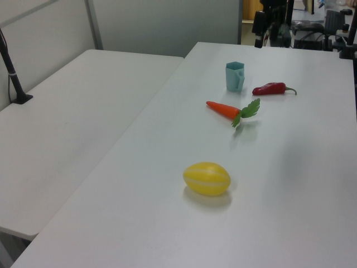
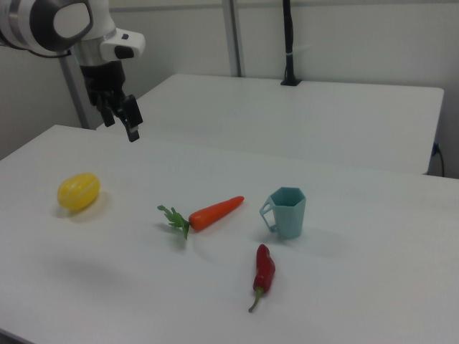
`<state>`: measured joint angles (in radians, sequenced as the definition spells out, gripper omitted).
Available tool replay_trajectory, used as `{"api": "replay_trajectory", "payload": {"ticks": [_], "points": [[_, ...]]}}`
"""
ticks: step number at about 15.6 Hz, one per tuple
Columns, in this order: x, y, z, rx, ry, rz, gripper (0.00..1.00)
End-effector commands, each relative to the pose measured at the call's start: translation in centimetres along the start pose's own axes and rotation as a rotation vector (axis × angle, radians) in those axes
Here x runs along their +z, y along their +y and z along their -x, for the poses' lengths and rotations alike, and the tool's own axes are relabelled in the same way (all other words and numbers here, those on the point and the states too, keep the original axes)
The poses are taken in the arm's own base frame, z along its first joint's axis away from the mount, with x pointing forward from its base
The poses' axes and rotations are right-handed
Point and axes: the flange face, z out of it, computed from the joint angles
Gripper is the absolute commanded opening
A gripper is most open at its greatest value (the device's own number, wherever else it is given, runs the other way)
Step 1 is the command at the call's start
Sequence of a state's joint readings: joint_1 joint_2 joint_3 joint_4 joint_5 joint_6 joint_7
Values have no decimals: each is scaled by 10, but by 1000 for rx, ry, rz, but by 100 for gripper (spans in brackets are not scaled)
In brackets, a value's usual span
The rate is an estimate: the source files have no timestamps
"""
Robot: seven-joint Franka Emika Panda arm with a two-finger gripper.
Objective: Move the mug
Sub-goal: 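Move the gripper from rest toward the teal hexagonal mug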
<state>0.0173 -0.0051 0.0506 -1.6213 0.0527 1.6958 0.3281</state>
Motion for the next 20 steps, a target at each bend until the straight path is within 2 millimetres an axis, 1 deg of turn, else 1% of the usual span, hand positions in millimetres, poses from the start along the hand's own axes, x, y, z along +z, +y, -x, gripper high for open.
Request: {"api": "replay_trajectory", "payload": {"ticks": [1,3,4,5,8,10,12,16,19,20], "points": [[5,1,1,178,4,-3,100],[11,1,-3,229,-1,1,99],[13,6,-9,248,0,-2,99],[19,16,-20,278,-3,-5,99],[20,42,-44,372,45,-46,100],[18,60,-55,424,90,-57,100],[28,76,-68,455,114,-56,100],[59,105,-97,531,172,-46,100],[74,130,-112,582,203,-44,100],[80,135,-115,591,206,-41,95]]}}
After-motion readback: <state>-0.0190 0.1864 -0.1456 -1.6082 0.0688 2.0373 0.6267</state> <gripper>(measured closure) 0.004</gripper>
